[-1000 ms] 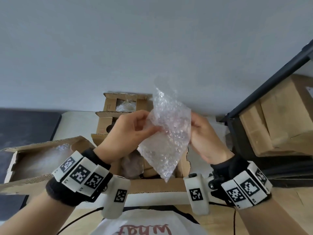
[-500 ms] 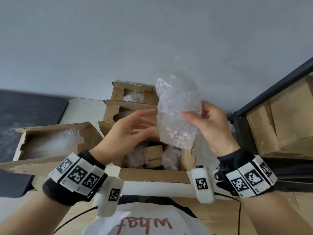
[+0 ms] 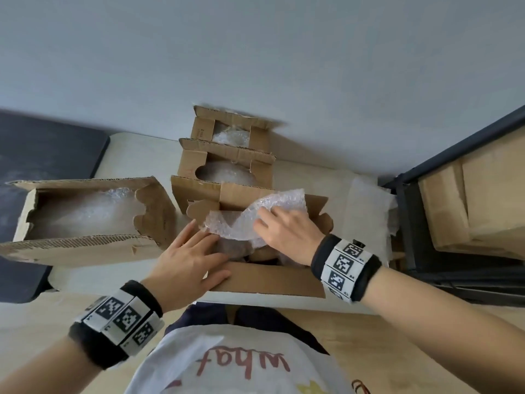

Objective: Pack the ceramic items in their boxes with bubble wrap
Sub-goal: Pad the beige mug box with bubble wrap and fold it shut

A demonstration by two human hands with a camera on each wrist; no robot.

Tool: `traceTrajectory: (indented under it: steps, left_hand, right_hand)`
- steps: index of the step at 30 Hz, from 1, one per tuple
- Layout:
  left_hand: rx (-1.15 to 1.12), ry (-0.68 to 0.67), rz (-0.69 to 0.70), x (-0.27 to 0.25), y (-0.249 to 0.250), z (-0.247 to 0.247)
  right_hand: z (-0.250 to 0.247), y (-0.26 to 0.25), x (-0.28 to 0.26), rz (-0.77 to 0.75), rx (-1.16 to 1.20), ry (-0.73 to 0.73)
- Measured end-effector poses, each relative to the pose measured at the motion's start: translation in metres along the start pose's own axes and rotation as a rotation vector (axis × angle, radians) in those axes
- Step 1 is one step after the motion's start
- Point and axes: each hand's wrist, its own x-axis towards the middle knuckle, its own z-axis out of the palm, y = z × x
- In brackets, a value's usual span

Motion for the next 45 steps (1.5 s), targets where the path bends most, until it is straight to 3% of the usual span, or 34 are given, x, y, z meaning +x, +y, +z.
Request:
traceTrajectory:
  steps: [2, 5, 8, 13, 20, 23, 27, 28, 33, 45]
  left_hand:
    - [0.02, -0.035, 0.009, 0.0, -0.001, 0.003]
    - [0.034, -0.075, 0.027, 0.003, -0.002, 0.005]
    - [0.021, -0.072, 0.047, 0.007, -0.006, 0.007]
    - [0.025, -0.053, 0.074, 0.011, -0.009, 0.014]
    - [0.011, 0.019, 0.047, 0.02, -0.001, 0.011]
    - [0.039, -0.032, 0.01, 0.028, 0.004, 0.005]
    - [0.123, -0.097, 0.016, 0.037, 0.002, 0.009]
    - [0.129, -0.106, 0.03, 0.039, 0.004, 0.009]
    - [0.103, -0.196, 0.1, 0.057, 0.024, 0.016]
    - [0.079, -0.345, -0.105, 0.091, 0.015, 0.021]
  right_hand:
    - [0.008, -0.003, 0.006, 0.015, -0.005, -0.163]
    - [0.017, -0.008, 0.014, 0.082, 0.029, -0.26]
    - [0.031, -0.013, 0.019, 0.192, 0.233, -0.474]
    - [0.044, -0.014, 0.027, 0.396, 0.491, -0.509]
    - [0.047, -0.002, 0.051, 0.448, 0.654, -0.849]
    - [0.032, 0.005, 0.043, 0.46, 0.701, -0.781]
    - [0.001, 0.013, 0.006, 0.549, 0.567, -0.389]
    - [-0.004, 0.012, -0.004, 0.552, 0.56, -0.361]
    - [0.005, -0.005, -0.021, 0.524, 0.73, -0.724]
    - [0.056, 0.0, 0.018, 0.814, 0.902, -0.94]
